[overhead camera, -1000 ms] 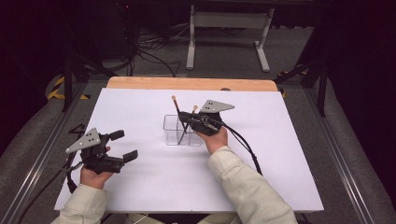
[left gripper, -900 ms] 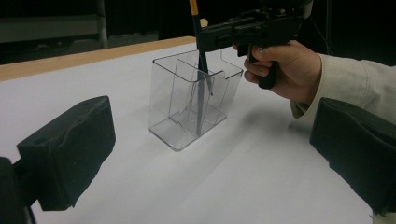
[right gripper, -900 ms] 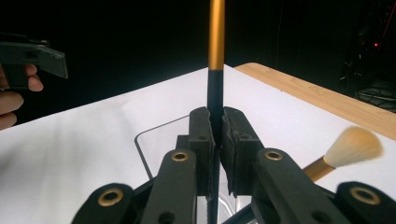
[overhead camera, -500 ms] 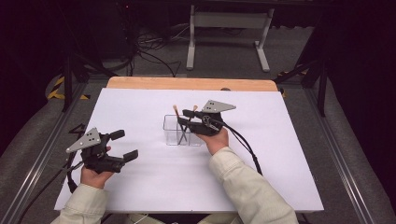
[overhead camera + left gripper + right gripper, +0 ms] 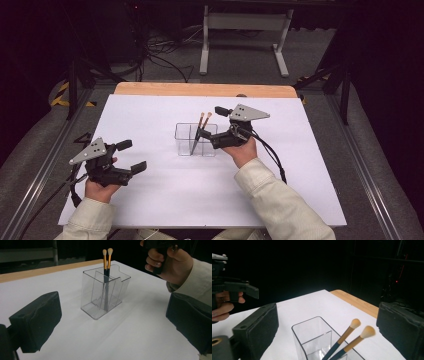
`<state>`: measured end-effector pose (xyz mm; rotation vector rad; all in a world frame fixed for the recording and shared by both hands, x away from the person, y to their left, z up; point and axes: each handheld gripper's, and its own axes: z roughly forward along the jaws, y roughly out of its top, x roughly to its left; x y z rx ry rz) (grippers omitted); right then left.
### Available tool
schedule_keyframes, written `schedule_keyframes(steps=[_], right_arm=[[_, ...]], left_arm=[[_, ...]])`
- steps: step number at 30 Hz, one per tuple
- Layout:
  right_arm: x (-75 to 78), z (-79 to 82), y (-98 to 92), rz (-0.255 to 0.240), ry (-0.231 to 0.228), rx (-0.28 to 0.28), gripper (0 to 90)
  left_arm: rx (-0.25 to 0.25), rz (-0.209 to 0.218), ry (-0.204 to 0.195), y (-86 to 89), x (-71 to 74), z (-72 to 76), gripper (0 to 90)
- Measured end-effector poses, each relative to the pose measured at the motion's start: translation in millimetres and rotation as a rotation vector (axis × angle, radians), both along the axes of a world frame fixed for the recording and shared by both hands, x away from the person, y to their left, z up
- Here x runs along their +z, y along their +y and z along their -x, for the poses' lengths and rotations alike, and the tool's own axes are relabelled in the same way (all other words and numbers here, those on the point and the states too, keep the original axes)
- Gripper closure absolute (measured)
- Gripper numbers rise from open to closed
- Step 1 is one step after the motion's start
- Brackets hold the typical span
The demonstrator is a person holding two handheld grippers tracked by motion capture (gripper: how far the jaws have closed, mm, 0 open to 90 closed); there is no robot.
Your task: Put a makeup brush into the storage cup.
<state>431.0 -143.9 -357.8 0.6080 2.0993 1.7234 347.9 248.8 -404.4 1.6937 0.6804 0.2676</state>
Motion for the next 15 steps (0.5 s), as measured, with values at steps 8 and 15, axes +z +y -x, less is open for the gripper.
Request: schedule_keyframes(steps=[8, 15], right_arm=[[10.1, 14.7, -25.5, 0.046, -0.014, -0.015, 0.0], [18.4, 27.9, -51.9, 0.059, -0.036, -0.041, 0.0]], left_arm=[[0.007, 0.002, -0.003, 3.7, -0.2, 3.4, 0.6], [0.007, 0.008, -0.006, 4.2, 0.1, 5.6, 0.5]])
